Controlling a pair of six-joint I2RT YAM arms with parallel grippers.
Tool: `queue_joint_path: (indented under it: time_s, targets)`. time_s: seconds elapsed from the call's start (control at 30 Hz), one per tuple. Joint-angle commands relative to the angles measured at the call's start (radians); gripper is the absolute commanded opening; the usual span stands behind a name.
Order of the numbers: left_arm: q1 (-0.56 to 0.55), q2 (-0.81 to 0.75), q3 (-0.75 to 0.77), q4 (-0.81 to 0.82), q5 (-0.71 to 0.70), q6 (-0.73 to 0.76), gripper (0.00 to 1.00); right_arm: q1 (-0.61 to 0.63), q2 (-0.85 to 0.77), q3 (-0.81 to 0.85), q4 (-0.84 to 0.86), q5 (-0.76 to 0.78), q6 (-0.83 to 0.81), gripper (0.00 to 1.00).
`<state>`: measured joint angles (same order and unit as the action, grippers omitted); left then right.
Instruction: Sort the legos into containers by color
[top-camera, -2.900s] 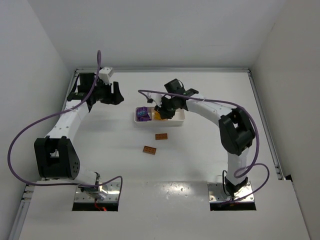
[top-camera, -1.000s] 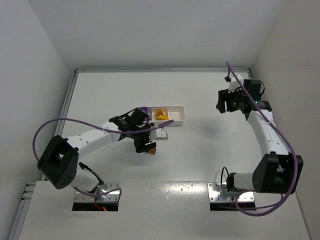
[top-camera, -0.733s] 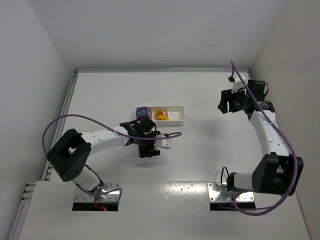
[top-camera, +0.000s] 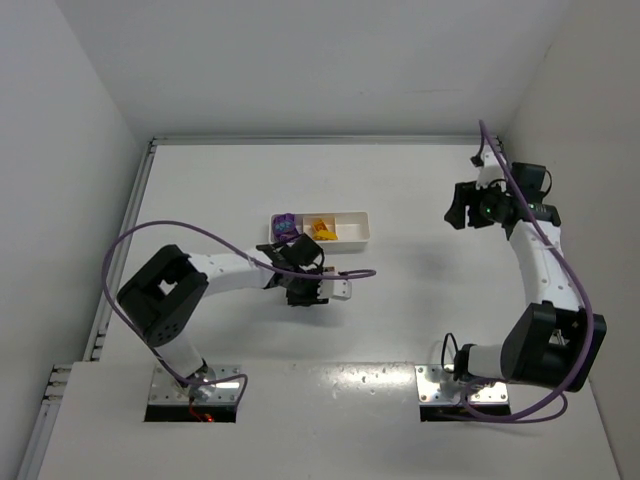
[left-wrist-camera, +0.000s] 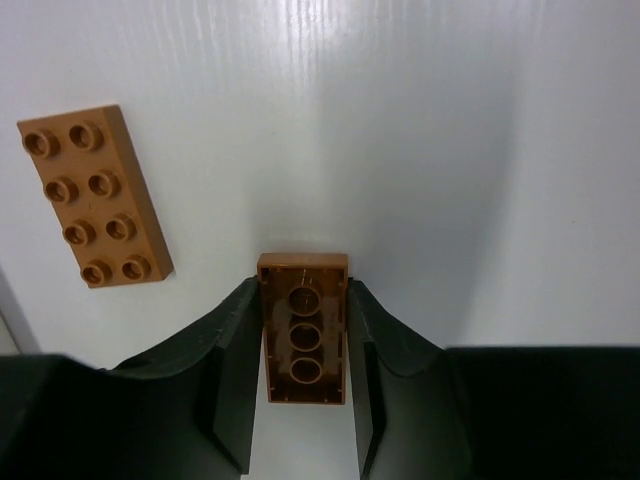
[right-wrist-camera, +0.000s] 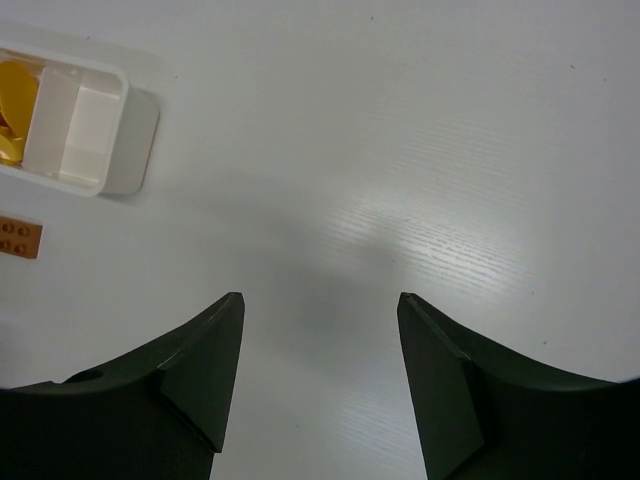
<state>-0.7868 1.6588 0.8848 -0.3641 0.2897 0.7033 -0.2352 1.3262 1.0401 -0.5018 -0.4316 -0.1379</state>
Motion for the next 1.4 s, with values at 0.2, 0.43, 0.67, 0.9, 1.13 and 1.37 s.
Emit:
queue_joint_path:
  time_s: [0.2,0.43,0.67,0.9,1.13,1.37]
  targets:
    - [-0.057,-0.041,0.290,-0.045,0.106,-0.172,0.18,-0.035,-0.015,-0.026,0.045,-0.096,0.073,0.64]
    - [-0.026,0.174,0.650,-0.006,0.105,-0.356,0.18,-0.053,-0.024,-0.023,0.046,-0.133,0.116,0.64]
    - [0.006,0.328,0.809,0.068,0.094,-0.432,0.18,-0.062,-0.015,-0.014,0.046,-0.142,0.116,0.64]
    - [0.109,0.467,0.927,0.086,0.120,-0.530,0.18,-0.072,-0.015,-0.023,0.046,-0.151,0.116,0.64]
    - [0.143,0.515,0.945,0.086,0.111,-0.530,0.25,-0.072,0.004,-0.023,0.046,-0.160,0.116,0.64]
    - [0.152,0.515,0.925,0.086,0.121,-0.521,0.38,-0.072,0.004,-0.014,0.046,-0.160,0.116,0.64]
